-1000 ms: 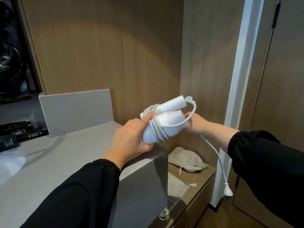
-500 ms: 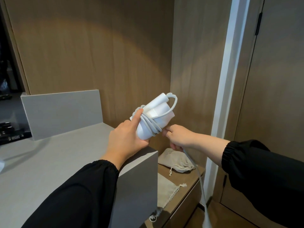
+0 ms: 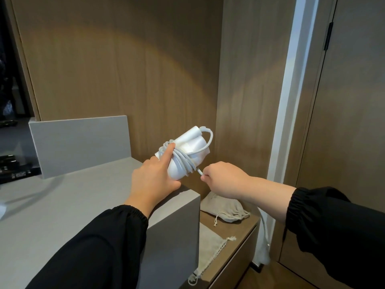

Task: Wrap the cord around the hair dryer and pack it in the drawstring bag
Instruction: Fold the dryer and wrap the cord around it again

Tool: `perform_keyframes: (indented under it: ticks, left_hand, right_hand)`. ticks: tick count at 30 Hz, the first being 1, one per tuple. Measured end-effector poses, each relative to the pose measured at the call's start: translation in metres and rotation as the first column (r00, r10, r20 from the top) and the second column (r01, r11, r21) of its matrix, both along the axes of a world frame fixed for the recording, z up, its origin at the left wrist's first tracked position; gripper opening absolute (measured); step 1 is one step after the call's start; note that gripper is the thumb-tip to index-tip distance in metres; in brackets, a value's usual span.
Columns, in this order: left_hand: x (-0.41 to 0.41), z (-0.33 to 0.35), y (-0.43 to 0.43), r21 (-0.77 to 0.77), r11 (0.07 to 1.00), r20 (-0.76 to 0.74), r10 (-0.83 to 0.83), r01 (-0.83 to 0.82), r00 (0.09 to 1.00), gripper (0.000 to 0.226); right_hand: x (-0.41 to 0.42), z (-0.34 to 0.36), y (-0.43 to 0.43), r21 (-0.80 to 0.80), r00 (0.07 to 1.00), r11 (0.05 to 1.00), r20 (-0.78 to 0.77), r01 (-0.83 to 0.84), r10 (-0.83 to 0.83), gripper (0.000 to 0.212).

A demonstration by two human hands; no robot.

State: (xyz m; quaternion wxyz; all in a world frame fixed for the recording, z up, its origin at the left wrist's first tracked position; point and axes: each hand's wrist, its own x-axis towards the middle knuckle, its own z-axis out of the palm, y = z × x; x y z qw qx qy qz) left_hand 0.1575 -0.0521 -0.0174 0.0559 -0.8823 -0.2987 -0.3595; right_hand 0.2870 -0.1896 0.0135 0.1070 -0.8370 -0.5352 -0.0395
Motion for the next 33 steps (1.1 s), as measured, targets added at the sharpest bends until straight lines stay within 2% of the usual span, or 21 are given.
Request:
perform_keyframes:
  ticks: [2,4,7,9,14,18,22,28,33]
  left_hand:
    - [0.0,0.0,0.0,0.002,1.0,0.0,0.001,-0.001,1.0,0.089]
    - [-0.002,0.001,0.001,-0.034,0.999,0.033,0.012,-0.011,0.999,0.09]
    - [-0.002,0.001,0.004,-0.089,0.996,0.09,0.008,0.0,0.996,0.09]
    - [-0.003,0.0,0.006,-0.107,0.994,0.116,0.001,0.011,0.993,0.088]
    - [-0.007,0.002,0.008,-0.168,0.986,0.181,0.015,0.016,0.983,0.086]
    - [-0.01,0.005,0.006,-0.193,0.981,0.207,0.024,0.017,0.978,0.097]
    - [-0.012,0.005,0.005,-0.163,0.987,0.168,0.02,0.007,0.986,0.103]
    - [-0.012,0.004,0.006,-0.101,0.995,0.101,-0.007,0.017,0.995,0.093]
    - [-0.01,-0.001,0.01,-0.079,0.997,0.078,0.014,-0.007,0.997,0.091]
  right_hand:
    - [-0.005,-0.001,0.0,0.026,0.997,1.0,0.075,0.005,-0.007,0.02]
    - [-0.011,-0.002,-0.001,0.085,0.997,0.996,0.082,0.006,-0.013,0.012]
    - [-0.016,-0.002,0.0,0.141,0.999,0.989,0.026,-0.047,0.043,0.042]
    - [-0.02,0.0,0.001,0.146,0.994,0.985,-0.042,-0.094,0.101,0.053]
    - [-0.026,0.009,0.002,0.2,0.973,0.969,-0.152,-0.143,0.175,0.054]
    - [-0.029,0.016,0.003,0.215,0.969,0.96,-0.128,-0.18,0.21,0.048]
    - [-0.026,0.02,0.003,0.201,0.978,0.965,-0.09,-0.17,0.191,0.046]
    - [-0.024,0.017,0.001,0.122,0.984,0.981,-0.072,-0.151,0.16,0.046]
    - [-0.028,0.014,0.0,0.059,0.986,0.986,-0.048,-0.154,0.157,0.059]
